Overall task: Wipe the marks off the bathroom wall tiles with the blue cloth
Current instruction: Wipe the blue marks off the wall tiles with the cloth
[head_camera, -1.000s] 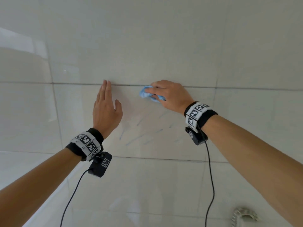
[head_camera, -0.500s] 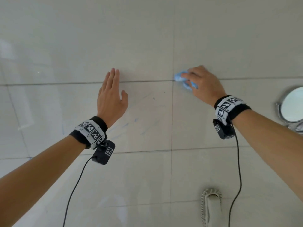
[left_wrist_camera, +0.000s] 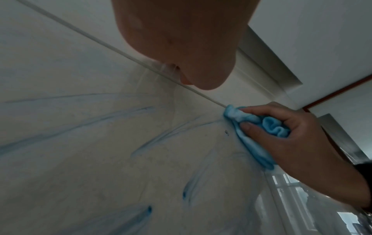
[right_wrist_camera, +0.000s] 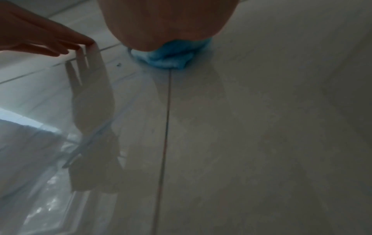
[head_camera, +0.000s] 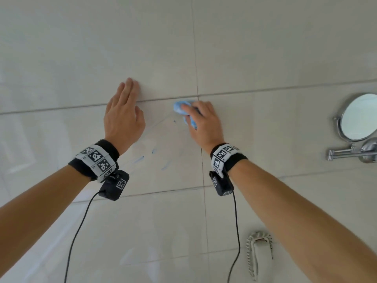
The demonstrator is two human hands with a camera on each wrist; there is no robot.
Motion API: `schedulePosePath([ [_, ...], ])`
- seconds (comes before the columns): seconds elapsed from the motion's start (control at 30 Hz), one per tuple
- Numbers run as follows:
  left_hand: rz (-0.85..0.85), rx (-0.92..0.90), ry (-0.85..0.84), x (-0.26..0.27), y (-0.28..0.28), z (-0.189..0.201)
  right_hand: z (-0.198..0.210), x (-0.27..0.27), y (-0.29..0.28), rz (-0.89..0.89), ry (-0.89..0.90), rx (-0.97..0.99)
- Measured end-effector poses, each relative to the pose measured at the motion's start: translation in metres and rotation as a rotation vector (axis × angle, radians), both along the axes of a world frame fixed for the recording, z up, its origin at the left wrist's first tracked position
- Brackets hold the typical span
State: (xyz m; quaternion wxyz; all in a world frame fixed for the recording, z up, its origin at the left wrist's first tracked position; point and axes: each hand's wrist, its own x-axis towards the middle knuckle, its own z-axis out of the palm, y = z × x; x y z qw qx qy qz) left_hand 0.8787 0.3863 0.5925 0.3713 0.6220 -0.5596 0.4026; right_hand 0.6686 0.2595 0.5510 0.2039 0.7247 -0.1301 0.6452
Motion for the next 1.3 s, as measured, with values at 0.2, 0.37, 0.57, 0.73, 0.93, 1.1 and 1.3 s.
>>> schedulePosePath([
  [0.2, -0.013, -0.021, -0.064, 0.009, -0.001, -0.002, 0.032, -0.050, -0.024, -0.061, -0.083, 0.004],
  [0.37, -0.021, -0.109, -0.113, 0.014, -0.011, -0.004, 0.038, -0.034, -0.028, -0.064, -0.470, 0.154],
  [0.57, -0.048, -0.151, -0.153, 0.021, -0.017, -0.005, -0.009, 0.031, -0.004, 0.041, -0.050, -0.134],
  [0.73, -0.095, -0.098, -0.195, 0.032, -0.003, 0.004, 0.013, 0.022, -0.007, -0.058, 0.253, -0.338],
  [0.93, -0.156, -0.033, -0.185, 0.045, 0.010, 0.009, 0.075, 0.033, -0.005, -0.148, -0.057, -0.019],
  [1.1, -0.171, -0.023, -0.164, 0.029, 0.016, 0.007, 0.074, 0.022, 0.008, -0.278, 0.076, 0.077],
  [1.3, -0.120, 0.040, -0.112, 0.030, 0.031, 0.009, 0.067, 0.006, 0.029, -0.408, 0.239, 0.178],
])
